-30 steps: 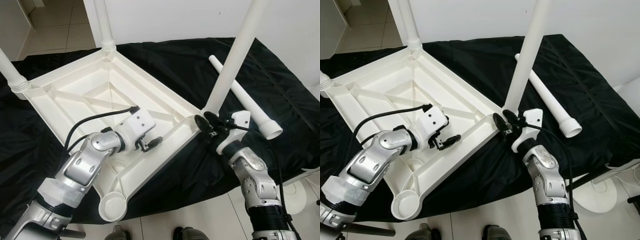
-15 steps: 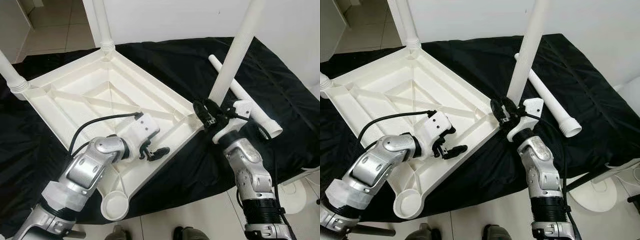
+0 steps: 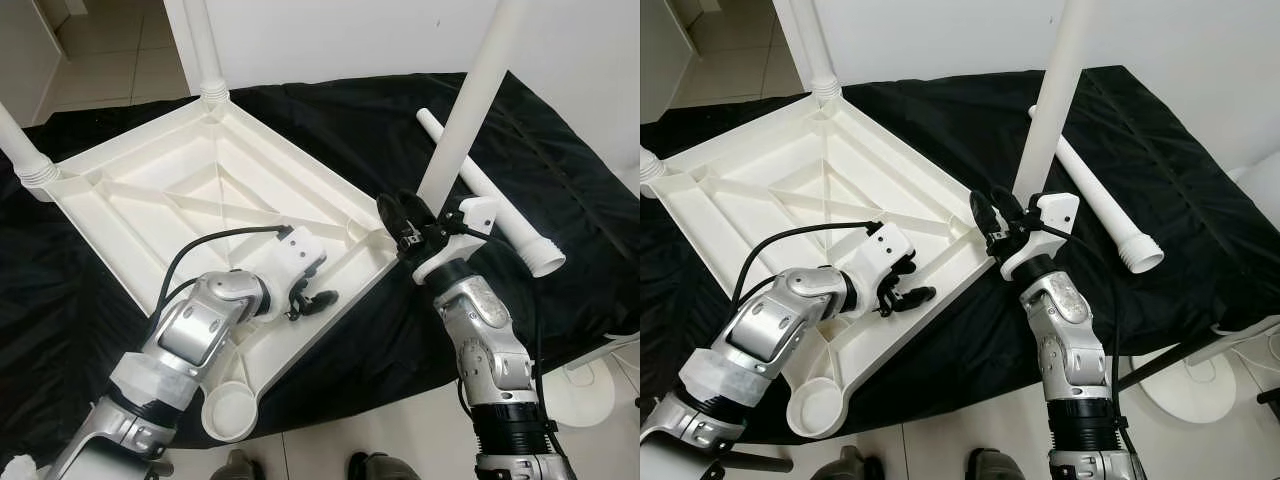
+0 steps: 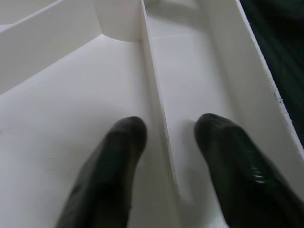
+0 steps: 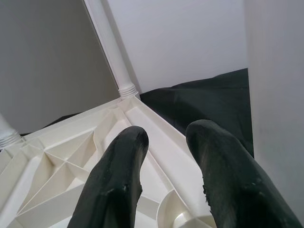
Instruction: Building children table
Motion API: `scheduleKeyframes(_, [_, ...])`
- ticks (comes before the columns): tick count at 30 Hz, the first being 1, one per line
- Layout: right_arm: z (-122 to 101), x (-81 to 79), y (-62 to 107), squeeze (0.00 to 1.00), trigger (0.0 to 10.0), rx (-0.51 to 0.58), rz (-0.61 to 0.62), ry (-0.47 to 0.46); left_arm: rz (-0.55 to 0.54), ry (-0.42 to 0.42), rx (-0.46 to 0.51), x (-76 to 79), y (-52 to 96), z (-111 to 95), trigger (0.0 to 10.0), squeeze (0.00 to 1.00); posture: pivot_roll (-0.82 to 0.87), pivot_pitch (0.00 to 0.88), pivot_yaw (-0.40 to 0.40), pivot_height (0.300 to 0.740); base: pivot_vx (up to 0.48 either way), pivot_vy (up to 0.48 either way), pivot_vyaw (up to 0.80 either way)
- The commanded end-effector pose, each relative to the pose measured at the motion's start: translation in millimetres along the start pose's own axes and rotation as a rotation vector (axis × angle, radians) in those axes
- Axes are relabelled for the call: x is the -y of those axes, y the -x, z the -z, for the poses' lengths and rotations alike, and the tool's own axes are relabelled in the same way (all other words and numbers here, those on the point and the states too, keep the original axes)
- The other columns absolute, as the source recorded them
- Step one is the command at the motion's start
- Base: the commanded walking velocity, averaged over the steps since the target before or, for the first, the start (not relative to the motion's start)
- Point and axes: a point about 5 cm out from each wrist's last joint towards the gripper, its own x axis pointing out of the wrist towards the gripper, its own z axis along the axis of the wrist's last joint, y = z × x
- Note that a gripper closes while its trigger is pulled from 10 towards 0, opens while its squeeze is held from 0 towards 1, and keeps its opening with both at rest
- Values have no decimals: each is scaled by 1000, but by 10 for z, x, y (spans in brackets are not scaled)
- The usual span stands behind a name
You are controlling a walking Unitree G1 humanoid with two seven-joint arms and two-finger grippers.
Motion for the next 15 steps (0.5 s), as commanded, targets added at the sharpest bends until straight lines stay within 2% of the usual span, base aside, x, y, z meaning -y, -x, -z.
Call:
scheduleKeyframes(1, [0,-11,21,0,10000,0,8,-3,-196,19,-41,-123,-4,52,0,0,-88,112,58,740,0,0,0])
scheduleKeyframes(10, [-2,-48,43,0,10000,5,32,-8,-293,71,-23,-204,-74,-37,0,0,-94,120,66,740,0,0,0])
scheduleKeyframes(15, [0,-71,23,0,10000,11,40,-12,-398,115,9,-279,-118,-119,0,0,-91,120,67,740,0,0,0])
